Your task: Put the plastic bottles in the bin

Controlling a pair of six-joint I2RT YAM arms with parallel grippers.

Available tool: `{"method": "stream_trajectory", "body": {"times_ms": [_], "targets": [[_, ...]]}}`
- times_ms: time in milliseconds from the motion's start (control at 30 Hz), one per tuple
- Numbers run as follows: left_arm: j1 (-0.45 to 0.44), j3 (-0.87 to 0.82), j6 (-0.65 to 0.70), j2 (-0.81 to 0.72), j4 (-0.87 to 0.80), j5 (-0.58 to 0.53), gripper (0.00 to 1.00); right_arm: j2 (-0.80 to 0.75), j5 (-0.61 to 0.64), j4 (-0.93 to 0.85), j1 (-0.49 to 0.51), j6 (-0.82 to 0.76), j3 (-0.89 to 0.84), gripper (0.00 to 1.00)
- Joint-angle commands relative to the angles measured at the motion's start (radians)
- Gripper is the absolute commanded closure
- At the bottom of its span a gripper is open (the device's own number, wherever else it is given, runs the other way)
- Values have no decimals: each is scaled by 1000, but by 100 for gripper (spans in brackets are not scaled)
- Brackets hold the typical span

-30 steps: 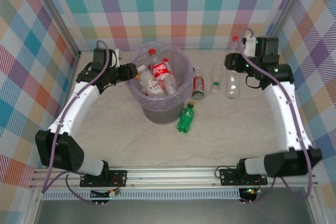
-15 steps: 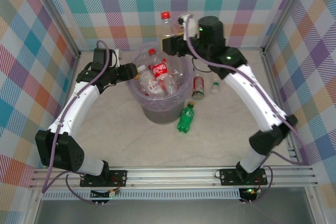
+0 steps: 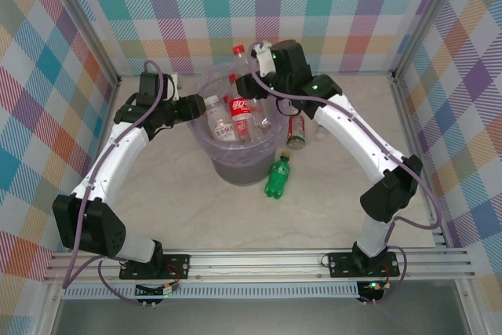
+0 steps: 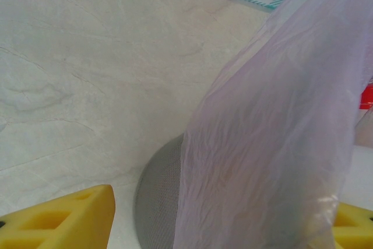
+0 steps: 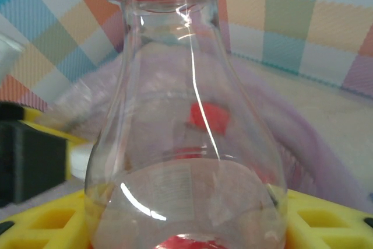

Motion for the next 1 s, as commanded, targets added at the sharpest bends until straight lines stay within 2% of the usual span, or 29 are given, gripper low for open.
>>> {"method": "stream_trajectory", "body": {"times_ms": [0,233,467,667,867,967], "targets": [[11,-7,5,-11,-45,-25,35,-33,10,32,14,4,-73,38],[13,-8,4,-10,-46,-24,35,-54,10,60,16,31,-162,34],[13,-9,5,-12,-45,-28,35,-76,31,-43,20,16,-48,23],[13,-9,6,-9,-48,-24,35,-121,58,-127,21,13,-13,10],[13,-9,4,-22,-46,-27,35,-150,66,-166,19,-5,31,6],[12,-9,4,-21,-45,-21,35,-131,104,-188,21,-23,68,8]]}}
